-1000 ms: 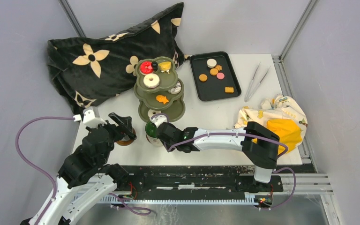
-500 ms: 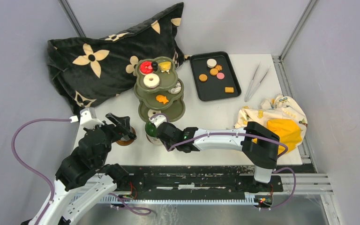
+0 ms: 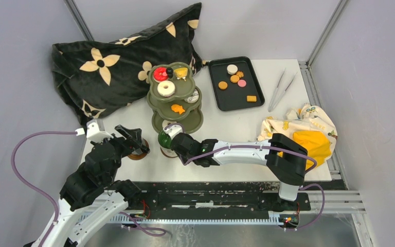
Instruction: Serve the afternoon tea
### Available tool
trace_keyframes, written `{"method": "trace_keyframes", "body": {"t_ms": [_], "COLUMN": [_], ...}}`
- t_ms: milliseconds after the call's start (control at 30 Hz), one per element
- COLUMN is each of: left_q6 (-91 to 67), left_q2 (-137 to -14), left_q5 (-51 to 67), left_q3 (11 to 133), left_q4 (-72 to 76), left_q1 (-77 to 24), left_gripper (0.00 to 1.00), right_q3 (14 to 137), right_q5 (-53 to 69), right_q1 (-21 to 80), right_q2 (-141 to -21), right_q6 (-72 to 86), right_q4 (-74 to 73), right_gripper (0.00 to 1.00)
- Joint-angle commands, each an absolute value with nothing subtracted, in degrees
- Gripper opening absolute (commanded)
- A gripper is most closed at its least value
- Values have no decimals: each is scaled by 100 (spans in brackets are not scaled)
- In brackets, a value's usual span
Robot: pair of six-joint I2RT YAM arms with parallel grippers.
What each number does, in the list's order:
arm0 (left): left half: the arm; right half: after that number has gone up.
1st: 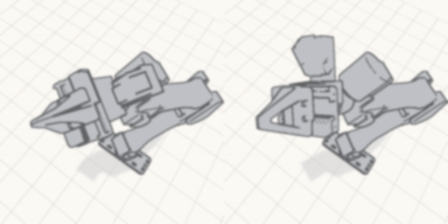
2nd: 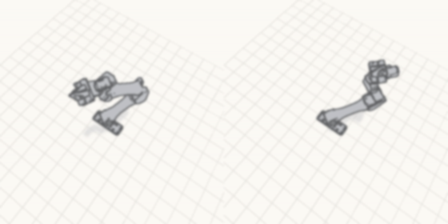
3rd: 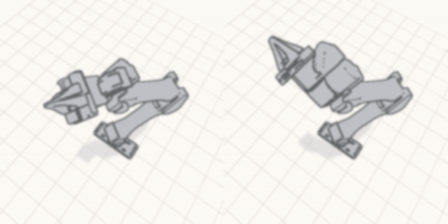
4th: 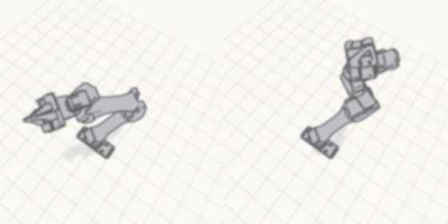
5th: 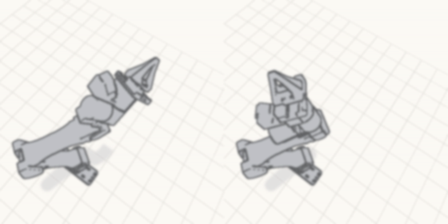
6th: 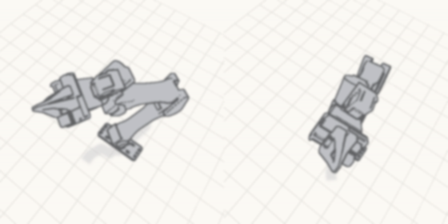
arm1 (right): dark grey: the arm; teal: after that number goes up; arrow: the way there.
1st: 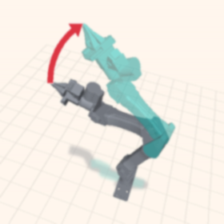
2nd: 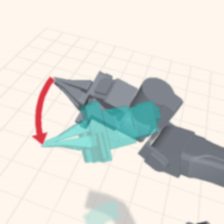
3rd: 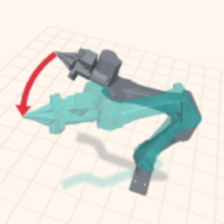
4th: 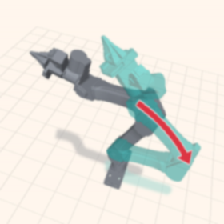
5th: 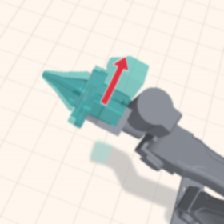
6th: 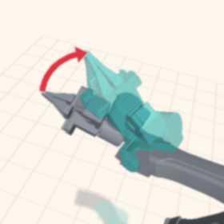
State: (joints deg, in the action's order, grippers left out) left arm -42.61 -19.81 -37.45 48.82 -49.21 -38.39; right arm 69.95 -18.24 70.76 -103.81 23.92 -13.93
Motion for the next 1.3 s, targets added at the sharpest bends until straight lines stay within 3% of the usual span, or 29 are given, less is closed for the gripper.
{"method": "trace_keyframes", "body": {"t_ms": [0, 467, 500, 700, 867, 1033, 1167, 1267], "left_q6": [-4394, -4412, -4413, -4429, -4429, -4417, -4397, -4217], "left_q2": [-1976, -1951, -1947, -1899, -1907, -1894, -2039, -2214], "left_q5": [-3919, -3905, -3903, -3917, -3913, -3898, -3930, -3889], "left_q3": [5039, 5014, 5018, 5027, 5075, 5097, 5253, 5391], "left_q4": [-4813, -4820, -4832, -4851, -4889, -4902, -5068, -5043], "left_q1": [-3856, -3849, -3850, -3845, -3851, -3842, -3845, -3857], "left_gripper": [87, 87, 87, 87, 87, 88, 100, 99], "right_q3": [7342, 7358, 7364, 7361, 7424, 7413, 7811, 8118], "right_q5": [-2138, -1997, -1995, -2088, -2527, -3064, -4145, -5065], "right_q1": [7098, 7093, 7092, 7088, 7093, 7088, 7048, 6985], "right_q2": [-10145, -10460, -10436, -10162, -9720, -9109, -8612, -8189], "right_q6": [2364, 2509, 2520, 2545, 2558, 2693, 3448, 4058], "right_q4": [-534, -557, -597, -743, -1196, -1998, -3833, -5154], "right_gripper": [1, 1, 7, 68, 99, 100, 100, 100]}}
